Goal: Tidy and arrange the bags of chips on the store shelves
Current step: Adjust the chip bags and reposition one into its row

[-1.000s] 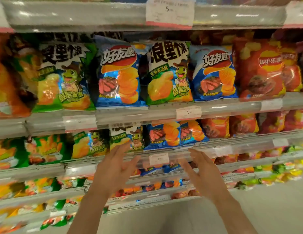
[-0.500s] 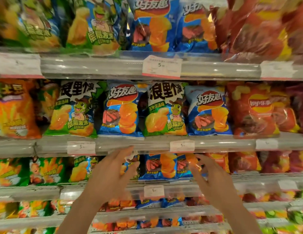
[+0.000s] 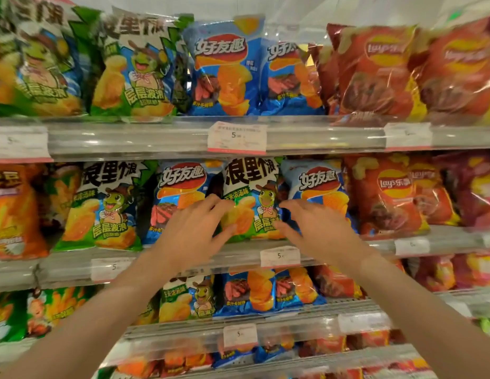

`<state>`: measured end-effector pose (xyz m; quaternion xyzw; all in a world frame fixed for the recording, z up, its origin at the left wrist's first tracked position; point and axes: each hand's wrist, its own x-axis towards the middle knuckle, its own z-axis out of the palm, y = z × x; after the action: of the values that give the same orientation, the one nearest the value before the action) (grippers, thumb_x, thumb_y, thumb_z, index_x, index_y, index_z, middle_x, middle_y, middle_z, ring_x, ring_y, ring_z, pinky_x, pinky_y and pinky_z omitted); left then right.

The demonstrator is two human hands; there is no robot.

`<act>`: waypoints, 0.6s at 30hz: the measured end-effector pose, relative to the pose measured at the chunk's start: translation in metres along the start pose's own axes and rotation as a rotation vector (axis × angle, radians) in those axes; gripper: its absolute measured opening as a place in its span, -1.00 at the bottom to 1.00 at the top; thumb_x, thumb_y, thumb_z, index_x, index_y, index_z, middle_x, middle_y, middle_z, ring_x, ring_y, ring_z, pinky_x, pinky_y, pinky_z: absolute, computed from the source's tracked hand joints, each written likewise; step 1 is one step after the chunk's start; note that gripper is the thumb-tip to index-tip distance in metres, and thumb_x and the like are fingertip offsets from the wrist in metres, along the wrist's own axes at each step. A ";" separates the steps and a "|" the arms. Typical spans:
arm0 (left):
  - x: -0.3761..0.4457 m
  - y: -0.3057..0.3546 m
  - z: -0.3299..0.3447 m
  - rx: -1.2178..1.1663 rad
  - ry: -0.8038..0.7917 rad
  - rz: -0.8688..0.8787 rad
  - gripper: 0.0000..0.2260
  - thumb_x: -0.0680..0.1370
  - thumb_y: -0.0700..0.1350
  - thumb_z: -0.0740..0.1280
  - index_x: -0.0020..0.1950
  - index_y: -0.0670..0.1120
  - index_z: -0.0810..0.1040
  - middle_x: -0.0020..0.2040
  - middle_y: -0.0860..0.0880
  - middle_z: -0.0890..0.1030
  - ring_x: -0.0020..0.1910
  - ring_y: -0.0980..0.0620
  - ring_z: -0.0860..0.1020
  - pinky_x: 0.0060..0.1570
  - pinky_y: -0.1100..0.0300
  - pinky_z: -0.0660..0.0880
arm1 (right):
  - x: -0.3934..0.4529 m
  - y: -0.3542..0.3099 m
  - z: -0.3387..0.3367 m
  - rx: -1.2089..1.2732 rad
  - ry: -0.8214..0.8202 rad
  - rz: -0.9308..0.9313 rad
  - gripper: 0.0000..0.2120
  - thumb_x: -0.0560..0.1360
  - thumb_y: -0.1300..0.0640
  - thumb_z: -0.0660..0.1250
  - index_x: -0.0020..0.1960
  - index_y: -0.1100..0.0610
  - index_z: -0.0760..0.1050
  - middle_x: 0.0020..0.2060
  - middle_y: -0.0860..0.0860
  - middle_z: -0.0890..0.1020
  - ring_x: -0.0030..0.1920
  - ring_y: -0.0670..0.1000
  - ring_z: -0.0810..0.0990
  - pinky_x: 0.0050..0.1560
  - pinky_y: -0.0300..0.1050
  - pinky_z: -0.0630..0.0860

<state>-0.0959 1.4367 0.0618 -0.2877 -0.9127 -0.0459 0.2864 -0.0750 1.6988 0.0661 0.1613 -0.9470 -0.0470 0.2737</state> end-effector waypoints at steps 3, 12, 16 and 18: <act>0.002 -0.005 0.006 0.038 -0.024 0.006 -0.58 0.58 0.19 0.20 0.37 0.02 0.45 0.17 0.00 0.55 -0.05 -0.05 0.62 -0.34 0.10 0.48 | 0.015 -0.005 0.000 -0.020 -0.040 -0.085 -0.49 0.62 -0.27 0.06 0.44 -0.01 0.37 0.16 -0.02 0.61 0.07 0.07 0.63 -0.29 -0.09 0.43; 0.021 0.009 0.028 -0.080 -0.077 -0.295 -0.48 0.61 0.10 0.22 0.53 0.02 0.19 0.44 -0.12 0.37 0.10 -0.19 0.59 -0.14 0.03 0.52 | 0.040 -0.001 0.032 0.368 -0.100 0.273 -0.45 0.57 -0.29 0.15 0.38 0.05 0.22 0.03 0.04 0.65 0.01 0.19 0.63 -0.15 0.03 0.53; 0.033 0.010 0.036 -0.160 -0.151 -0.338 -0.43 0.61 0.15 0.20 0.55 0.02 0.10 0.24 -0.14 0.53 0.13 -0.19 0.54 0.04 -0.02 0.51 | 0.043 -0.007 0.045 0.723 -0.212 0.408 -0.47 0.60 -0.25 0.14 0.44 0.02 0.24 0.04 0.05 0.66 -0.05 0.11 0.63 0.00 0.05 0.55; 0.032 0.011 0.038 -0.207 -0.138 -0.357 -0.44 0.61 0.14 0.22 0.55 0.03 0.12 0.20 -0.14 0.55 0.12 -0.19 0.55 0.03 0.01 0.48 | 0.044 -0.010 0.043 0.865 -0.201 0.430 -0.48 0.60 -0.23 0.17 0.44 0.05 0.28 0.05 0.01 0.65 -0.06 0.01 0.59 0.00 -0.01 0.52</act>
<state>-0.1304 1.4714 0.0469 -0.1518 -0.9571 -0.1696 0.1795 -0.1301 1.6749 0.0501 0.0557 -0.9134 0.3925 0.0922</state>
